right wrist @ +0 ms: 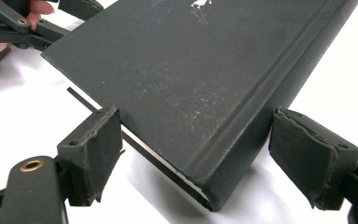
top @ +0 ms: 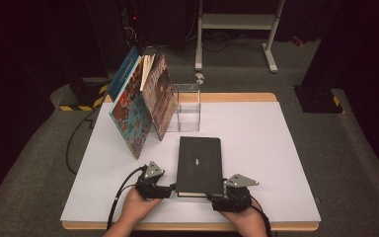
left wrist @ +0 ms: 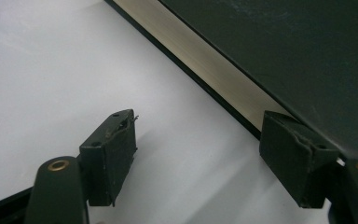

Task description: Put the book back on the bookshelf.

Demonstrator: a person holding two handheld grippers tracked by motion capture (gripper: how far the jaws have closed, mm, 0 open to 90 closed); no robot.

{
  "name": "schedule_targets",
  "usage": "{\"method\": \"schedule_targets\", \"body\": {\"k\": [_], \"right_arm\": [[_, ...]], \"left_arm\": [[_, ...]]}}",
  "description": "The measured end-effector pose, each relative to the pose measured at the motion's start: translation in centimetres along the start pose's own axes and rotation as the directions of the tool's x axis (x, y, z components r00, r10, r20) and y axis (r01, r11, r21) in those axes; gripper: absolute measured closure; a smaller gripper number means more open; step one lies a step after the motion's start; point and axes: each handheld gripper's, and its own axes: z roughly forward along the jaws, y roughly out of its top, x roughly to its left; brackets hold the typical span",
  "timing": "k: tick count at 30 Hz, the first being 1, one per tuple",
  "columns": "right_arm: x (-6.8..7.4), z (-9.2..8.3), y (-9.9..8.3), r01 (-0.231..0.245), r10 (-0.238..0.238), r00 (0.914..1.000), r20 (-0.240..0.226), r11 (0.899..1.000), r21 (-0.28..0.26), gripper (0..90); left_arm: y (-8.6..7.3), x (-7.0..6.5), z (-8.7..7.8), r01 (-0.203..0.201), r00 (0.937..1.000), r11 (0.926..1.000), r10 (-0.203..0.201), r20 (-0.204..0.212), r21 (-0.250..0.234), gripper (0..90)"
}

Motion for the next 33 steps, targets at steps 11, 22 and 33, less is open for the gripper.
{"method": "schedule_targets", "body": {"k": [11,22,33], "right_arm": [[-0.3,-1.4,-0.8,-0.010,0.012,0.9995,0.028,0.996,-0.089,26.6],[-1.1,-2.1,-1.3,-0.025,0.037,0.9963,0.078,0.988,-0.153,27.1],[-2.3,-2.1,-0.7,-0.065,0.079,0.9927,0.091,0.986,-0.153,28.6]], "left_arm": [[0.4,0.9,-1.1,0.063,0.9977,0.9958,-0.061,0.031,-0.067,23.5],[0.6,1.5,-1.9,0.085,0.9959,0.9901,-0.082,0.038,-0.111,22.2],[1.8,0.4,-0.6,0.118,0.9900,0.9861,-0.108,0.091,-0.117,16.0]]}}
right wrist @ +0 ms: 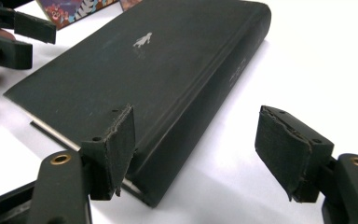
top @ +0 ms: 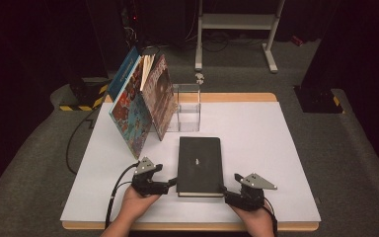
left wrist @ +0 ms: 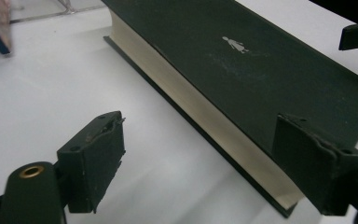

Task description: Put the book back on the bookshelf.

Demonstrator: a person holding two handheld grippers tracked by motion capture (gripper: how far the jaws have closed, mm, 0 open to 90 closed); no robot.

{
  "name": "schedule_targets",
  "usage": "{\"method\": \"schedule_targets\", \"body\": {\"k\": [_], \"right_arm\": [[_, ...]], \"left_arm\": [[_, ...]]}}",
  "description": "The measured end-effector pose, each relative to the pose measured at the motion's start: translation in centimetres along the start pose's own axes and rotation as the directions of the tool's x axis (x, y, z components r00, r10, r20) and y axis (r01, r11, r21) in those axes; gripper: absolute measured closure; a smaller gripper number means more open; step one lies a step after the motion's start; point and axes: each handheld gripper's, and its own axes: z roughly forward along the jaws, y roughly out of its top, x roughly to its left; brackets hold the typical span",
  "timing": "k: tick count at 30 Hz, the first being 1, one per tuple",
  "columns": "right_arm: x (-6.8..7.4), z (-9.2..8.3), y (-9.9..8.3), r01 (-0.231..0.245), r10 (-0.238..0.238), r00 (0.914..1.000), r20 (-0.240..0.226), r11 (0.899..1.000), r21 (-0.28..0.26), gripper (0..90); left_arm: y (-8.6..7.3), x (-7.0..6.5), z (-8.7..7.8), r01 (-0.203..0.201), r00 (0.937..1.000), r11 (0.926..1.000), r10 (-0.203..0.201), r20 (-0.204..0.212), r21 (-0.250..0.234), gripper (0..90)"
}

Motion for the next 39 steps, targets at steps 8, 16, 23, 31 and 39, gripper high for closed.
{"method": "schedule_targets", "body": {"k": [8,16,23,31,39], "right_arm": [[0.0,1.9,2.0,-0.001,0.002,1.0000,-0.007,1.000,0.029,31.5],[1.0,2.2,1.0,0.001,0.001,0.9991,-0.042,0.999,0.040,28.2],[1.0,2.3,0.9,-0.010,0.012,0.9987,-0.050,0.999,0.032,26.9],[1.1,2.5,0.8,-0.014,0.016,0.9983,-0.057,1.000,0.028,27.0],[1.2,2.5,0.7,-0.016,0.018,0.9977,-0.065,1.000,0.026,26.9]], "left_arm": [[0.8,-0.3,1.8,-0.017,0.9994,0.9994,0.016,0.030,0.031,14.3],[1.3,-0.7,3.8,0.026,0.9983,0.9989,-0.028,0.052,0.038,14.3],[1.4,-0.6,5.2,0.071,0.9961,0.9972,-0.072,0.051,0.021,15.3],[1.3,-1.2,6.1,0.055,0.9974,0.9966,-0.058,0.043,0.061,14.4],[1.6,-1.7,6.0,0.025,0.9994,0.9981,-0.026,0.023,0.056,14.3]]}}
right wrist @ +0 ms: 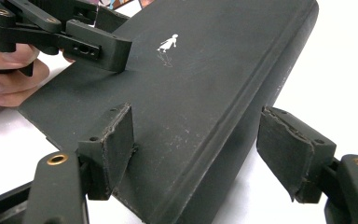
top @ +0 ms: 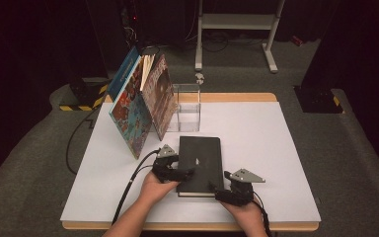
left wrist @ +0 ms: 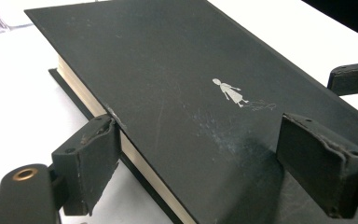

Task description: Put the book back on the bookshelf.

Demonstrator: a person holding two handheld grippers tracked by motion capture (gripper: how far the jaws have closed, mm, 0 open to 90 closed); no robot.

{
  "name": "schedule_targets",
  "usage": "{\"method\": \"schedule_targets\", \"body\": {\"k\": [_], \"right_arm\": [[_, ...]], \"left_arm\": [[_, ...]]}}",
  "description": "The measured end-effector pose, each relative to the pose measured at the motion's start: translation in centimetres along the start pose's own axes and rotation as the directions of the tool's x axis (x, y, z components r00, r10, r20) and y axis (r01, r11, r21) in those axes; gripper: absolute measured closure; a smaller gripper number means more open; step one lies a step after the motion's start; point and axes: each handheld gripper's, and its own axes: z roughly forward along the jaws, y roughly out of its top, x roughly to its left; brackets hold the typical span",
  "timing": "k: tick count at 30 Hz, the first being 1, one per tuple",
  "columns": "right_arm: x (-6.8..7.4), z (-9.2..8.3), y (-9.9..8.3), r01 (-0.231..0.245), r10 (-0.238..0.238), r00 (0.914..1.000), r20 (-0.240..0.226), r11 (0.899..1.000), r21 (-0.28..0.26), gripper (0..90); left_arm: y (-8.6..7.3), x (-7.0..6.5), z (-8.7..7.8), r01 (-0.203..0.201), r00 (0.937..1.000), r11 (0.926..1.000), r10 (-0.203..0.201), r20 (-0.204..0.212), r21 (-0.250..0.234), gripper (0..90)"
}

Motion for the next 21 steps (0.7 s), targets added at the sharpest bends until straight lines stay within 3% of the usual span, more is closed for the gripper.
{"method": "schedule_targets", "body": {"k": [2,6,15,21], "right_arm": [[0.0,0.0,0.0,-0.001,0.001,1.0000,-0.001,1.000,0.000,26.9],[0.0,-0.1,-0.1,-0.004,0.004,1.0000,-0.004,1.000,-0.006,26.8],[-0.2,-0.3,-0.1,-0.016,0.016,0.9997,-0.018,1.000,-0.010,27.0],[-0.2,-0.4,-0.2,-0.019,0.018,0.9996,-0.021,1.000,-0.017,27.1]], "left_arm": [[0.1,0.1,-0.3,-0.025,0.9997,0.9997,0.025,-0.003,0.007,15.0],[0.3,0.0,-0.5,-0.030,0.9995,0.9995,0.030,-0.001,-0.004,17.1],[0.7,-0.1,-0.9,-0.028,0.9996,0.9989,0.029,0.006,-0.038,22.5],[1.4,0.1,-0.8,0.004,1.0000,0.9988,-0.003,0.008,-0.049,29.1]]}}
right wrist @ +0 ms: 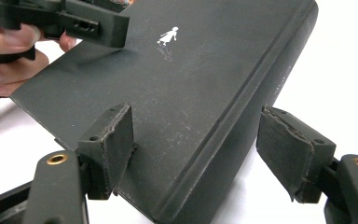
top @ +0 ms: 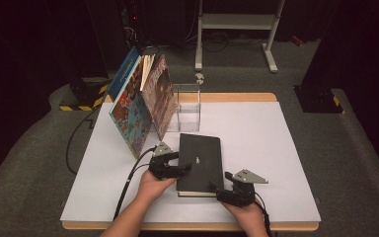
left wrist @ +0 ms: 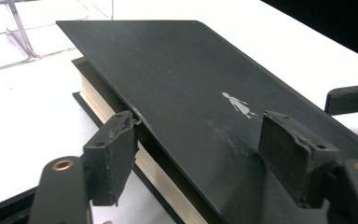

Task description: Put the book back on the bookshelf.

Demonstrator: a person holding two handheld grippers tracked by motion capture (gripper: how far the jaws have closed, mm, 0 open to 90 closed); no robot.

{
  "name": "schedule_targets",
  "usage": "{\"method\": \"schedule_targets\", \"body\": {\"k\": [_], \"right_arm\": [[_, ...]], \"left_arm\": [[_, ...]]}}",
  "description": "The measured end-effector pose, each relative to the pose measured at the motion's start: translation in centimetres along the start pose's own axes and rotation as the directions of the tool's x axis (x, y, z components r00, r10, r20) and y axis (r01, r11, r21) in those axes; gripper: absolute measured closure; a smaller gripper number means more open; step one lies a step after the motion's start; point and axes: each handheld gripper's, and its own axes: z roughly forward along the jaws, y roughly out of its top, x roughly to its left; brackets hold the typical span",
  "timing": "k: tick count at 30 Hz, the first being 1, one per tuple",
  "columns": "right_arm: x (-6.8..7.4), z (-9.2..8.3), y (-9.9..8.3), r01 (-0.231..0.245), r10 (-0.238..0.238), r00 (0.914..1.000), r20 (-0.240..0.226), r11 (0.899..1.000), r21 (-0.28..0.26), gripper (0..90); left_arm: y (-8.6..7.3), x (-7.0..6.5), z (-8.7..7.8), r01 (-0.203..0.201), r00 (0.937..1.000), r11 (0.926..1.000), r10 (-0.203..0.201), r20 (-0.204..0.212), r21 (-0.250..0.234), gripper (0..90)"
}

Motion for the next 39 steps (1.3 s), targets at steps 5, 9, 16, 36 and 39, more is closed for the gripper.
{"method": "schedule_targets", "body": {"k": [5,9,16,36,39], "right_arm": [[0.0,0.0,0.0,-0.004,0.004,1.0000,0.000,1.000,-0.001,27.3],[0.0,0.0,0.0,-0.004,0.004,1.0000,-0.001,1.000,-0.002,27.4],[-0.1,0.0,-0.1,-0.010,0.010,0.9999,-0.005,1.000,-0.003,27.5],[0.0,-0.1,-0.1,-0.010,0.010,1.0000,-0.002,1.000,-0.009,27.5],[0.0,-0.1,-0.1,-0.010,0.010,0.9999,-0.002,1.000,-0.010,27.5]], "left_arm": [[0.7,0.3,0.7,0.029,0.9996,0.9996,-0.029,-0.004,0.006,32.5],[0.8,0.7,1.1,0.063,0.9980,0.9980,-0.063,0.007,0.004,35.5],[0.8,0.6,1.3,0.067,0.9977,0.9978,-0.067,0.010,-0.006,35.4],[1.4,0.3,1.7,0.038,0.9991,0.9992,-0.038,0.020,0.014,38.3],[1.5,0.3,1.6,0.042,0.9987,0.9991,-0.042,0.028,-0.003,41.2]]}}
